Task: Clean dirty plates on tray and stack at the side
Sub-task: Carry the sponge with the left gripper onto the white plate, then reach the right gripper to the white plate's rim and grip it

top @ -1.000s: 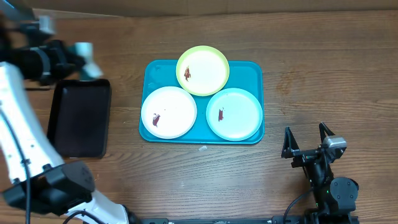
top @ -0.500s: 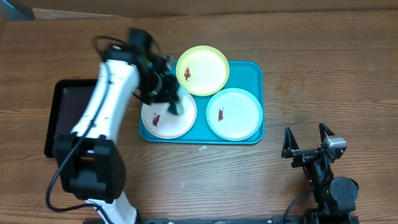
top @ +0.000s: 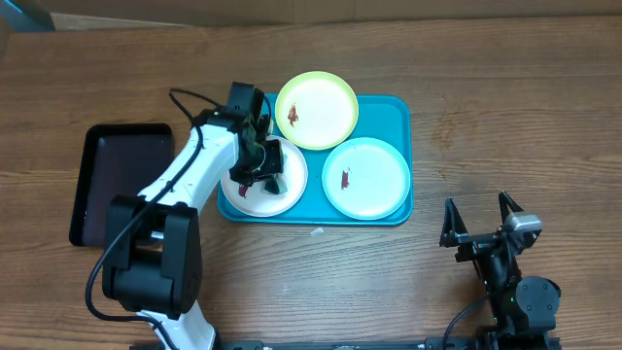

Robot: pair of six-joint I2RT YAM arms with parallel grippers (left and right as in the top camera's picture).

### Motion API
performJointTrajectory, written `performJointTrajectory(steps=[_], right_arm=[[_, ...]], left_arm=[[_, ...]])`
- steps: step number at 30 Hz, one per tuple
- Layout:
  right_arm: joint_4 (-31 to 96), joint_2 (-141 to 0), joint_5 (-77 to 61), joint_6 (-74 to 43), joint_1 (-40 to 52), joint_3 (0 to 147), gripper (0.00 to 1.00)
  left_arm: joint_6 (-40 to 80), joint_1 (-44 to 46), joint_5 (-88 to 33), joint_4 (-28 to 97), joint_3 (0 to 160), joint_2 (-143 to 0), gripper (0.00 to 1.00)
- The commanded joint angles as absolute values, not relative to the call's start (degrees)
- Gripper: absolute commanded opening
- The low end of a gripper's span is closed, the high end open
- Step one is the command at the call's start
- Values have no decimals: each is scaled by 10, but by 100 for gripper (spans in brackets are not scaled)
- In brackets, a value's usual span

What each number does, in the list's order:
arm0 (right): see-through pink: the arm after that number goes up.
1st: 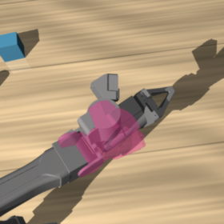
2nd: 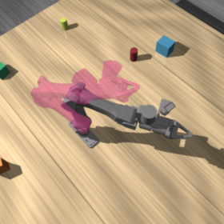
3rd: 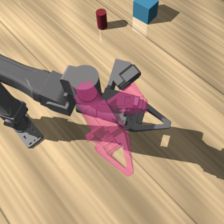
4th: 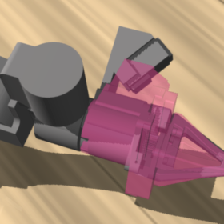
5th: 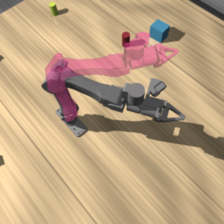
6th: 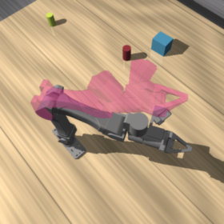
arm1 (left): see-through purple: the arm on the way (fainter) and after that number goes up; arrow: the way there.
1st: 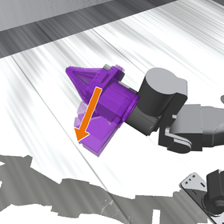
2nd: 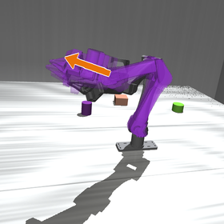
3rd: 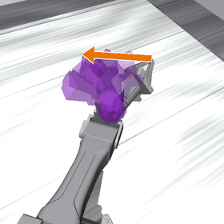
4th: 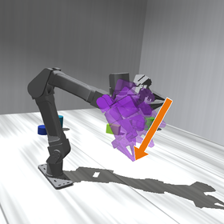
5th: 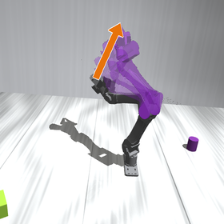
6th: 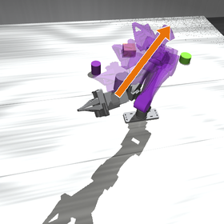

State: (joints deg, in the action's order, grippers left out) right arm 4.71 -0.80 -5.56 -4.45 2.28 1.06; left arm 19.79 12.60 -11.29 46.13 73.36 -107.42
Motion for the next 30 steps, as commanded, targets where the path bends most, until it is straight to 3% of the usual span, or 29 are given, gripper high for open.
performJointTrajectory(steps=[1, 7, 13, 19, 25, 30], right_arm=[[44, -2, -51, -46, 21, 4, 100], [35, -2, -84, -67, 21, 4, 100], [12, -2, -270, -250, 22, 5, 100], [-126, -2, -275, -213, 22, 48, 100], [74, -83, -233, -56, 22, 248, 100], [354, -326, -222, -40, 22, 510, 100]], left_arm=[[255, 124, -105, 448, 715, -1077, 4], [259, 120, -88, 442, 713, -1077, 4], [253, 99, -102, 441, 713, -1077, 4], [251, 94, -105, 440, 713, -1077, 4], [238, 94, -106, 438, 713, -1077, 4], [237, 94, -111, 436, 713, -1077, 4]])
